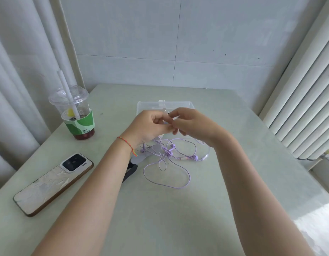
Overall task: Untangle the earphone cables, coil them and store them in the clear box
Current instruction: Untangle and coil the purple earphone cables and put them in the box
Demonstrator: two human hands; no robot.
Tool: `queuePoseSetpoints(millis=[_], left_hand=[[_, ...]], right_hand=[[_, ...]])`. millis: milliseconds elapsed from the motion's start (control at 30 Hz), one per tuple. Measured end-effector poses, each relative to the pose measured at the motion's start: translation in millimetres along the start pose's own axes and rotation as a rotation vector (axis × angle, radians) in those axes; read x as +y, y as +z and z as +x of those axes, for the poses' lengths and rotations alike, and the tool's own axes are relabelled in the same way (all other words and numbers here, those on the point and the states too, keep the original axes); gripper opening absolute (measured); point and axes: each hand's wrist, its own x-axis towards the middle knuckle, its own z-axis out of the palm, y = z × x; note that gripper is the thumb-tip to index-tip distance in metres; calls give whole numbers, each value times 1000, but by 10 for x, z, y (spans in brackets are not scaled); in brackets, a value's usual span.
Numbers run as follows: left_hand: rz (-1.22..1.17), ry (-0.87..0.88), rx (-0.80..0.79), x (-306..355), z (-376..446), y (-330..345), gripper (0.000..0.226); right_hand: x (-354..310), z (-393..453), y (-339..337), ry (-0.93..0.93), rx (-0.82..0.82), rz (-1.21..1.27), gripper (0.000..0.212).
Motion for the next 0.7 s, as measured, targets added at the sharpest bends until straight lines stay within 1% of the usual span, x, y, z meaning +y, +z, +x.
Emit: queuePoseSetpoints(millis=[67,133,167,267,300,333,367,433,467,533,600,700], left_hand=[[70,-32,33,-43,16,-26,7],[150,-63,71,-81,25,-49,13],[178,-79,82,-103,26,-62,14],[165,-111,96,-154,34,-88,14],[154,-115,97,-177,42,-94,15],[149,-117,99,-194,48,-100,16],[155,-119,104,-216,54,-109,17],[153,-111,117,-215,51,-115,19],[106,-101,110,-192,44,-113,19],[-80,-93,95,-118,30,-108,20],[-202,-96,167,-92,45,-137,22],[-244,-95,360,-131,86,-190,21]], right_hand=[[43,-5,-50,6,29,-150,13],[82,35,-77,-21,141,-159,12],[94,63,-84,-41,247,-123,10],[108,139,-127,-72,738,98,8],[104,140,-146,-74,860,202,10],[100,137,-165,-73,921,289,12],[96,128,-179,-64,929,351,13],[104,128,-188,-35,871,428,13],[118,138,-185,-15,839,444,13],[156,166,-174,34,814,437,13],[208,192,-184,80,874,430,15],[273,192,-245,93,1035,460,18]])
